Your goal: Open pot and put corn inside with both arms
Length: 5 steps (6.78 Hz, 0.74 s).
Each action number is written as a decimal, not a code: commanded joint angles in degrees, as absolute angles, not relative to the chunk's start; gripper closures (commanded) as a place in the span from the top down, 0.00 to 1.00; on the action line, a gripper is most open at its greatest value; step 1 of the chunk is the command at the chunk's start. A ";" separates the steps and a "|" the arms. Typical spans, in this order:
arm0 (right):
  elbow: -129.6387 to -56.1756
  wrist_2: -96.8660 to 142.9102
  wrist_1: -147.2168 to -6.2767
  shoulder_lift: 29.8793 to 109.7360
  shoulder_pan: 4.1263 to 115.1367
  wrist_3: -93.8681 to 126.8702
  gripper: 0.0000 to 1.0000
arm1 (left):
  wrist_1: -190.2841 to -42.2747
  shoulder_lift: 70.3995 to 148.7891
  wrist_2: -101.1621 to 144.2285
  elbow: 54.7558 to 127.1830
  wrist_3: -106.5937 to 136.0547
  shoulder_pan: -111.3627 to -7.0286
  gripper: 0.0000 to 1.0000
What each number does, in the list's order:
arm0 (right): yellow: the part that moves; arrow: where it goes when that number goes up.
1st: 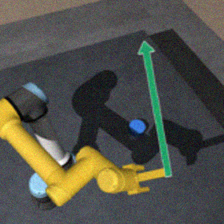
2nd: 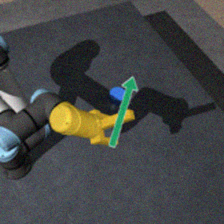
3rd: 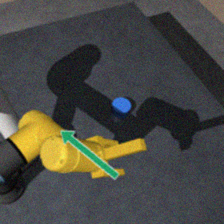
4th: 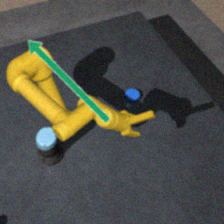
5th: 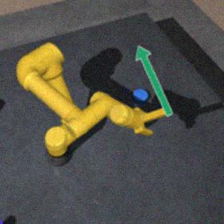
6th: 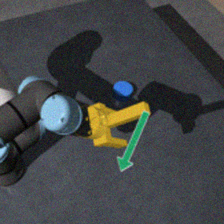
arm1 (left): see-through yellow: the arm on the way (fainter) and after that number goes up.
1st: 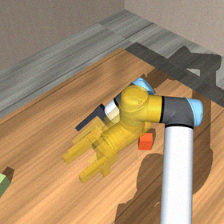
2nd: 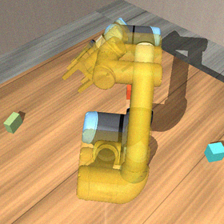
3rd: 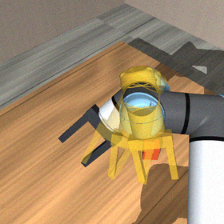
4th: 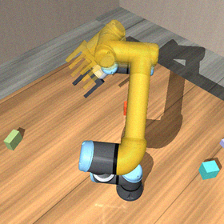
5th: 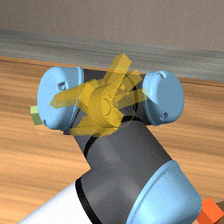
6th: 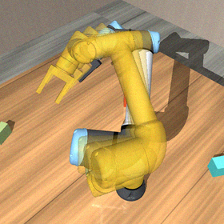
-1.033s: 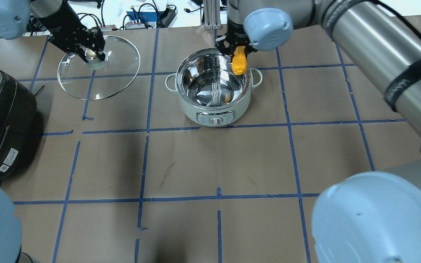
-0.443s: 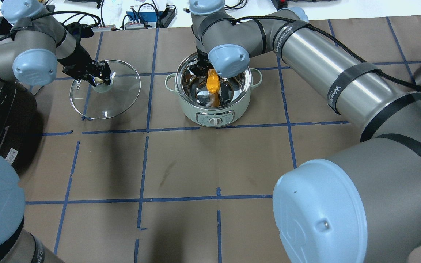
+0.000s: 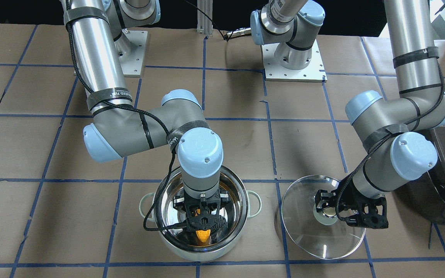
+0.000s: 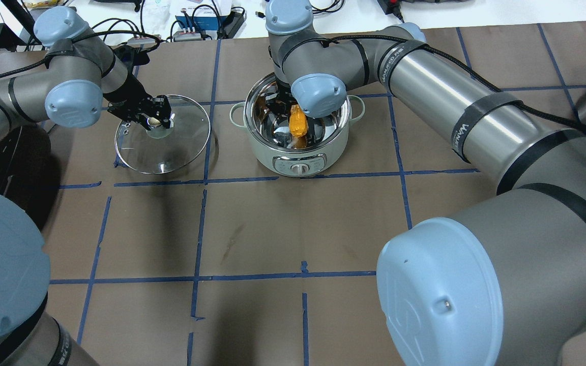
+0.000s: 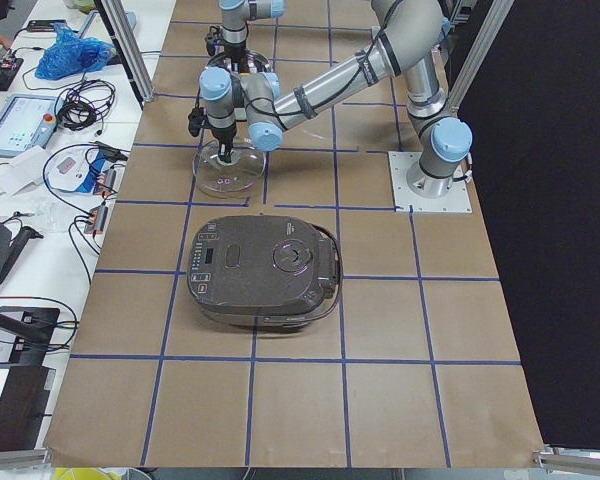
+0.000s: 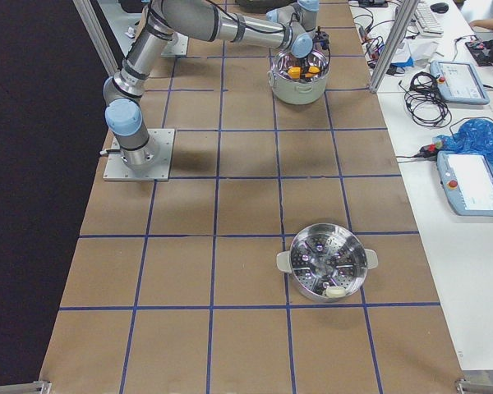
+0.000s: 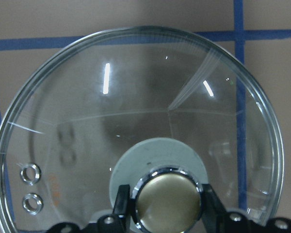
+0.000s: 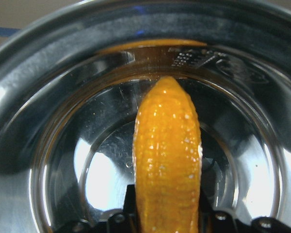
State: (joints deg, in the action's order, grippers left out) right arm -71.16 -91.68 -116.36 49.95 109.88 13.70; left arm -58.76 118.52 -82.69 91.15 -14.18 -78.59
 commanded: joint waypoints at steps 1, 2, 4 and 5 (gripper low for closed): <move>-71.28 -91.67 -116.46 51.14 109.78 13.45 1.00 | -55.82 119.62 -82.88 91.06 -14.59 -78.93 0.02; -71.45 -91.67 -115.85 53.68 109.78 13.36 1.00 | -55.72 119.53 -83.14 90.36 -14.59 -78.84 0.02; -71.80 -91.32 -110.95 60.43 108.82 14.24 1.00 | -55.72 119.53 -83.41 90.70 -16.16 -78.75 0.03; -71.98 -91.32 -104.57 64.04 105.33 13.37 0.95 | -55.37 119.53 -83.41 91.66 -16.26 -78.75 0.04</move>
State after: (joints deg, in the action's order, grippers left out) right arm -71.74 -91.34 -110.59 59.85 108.21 13.97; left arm -55.65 119.52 -83.35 90.81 -15.86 -78.78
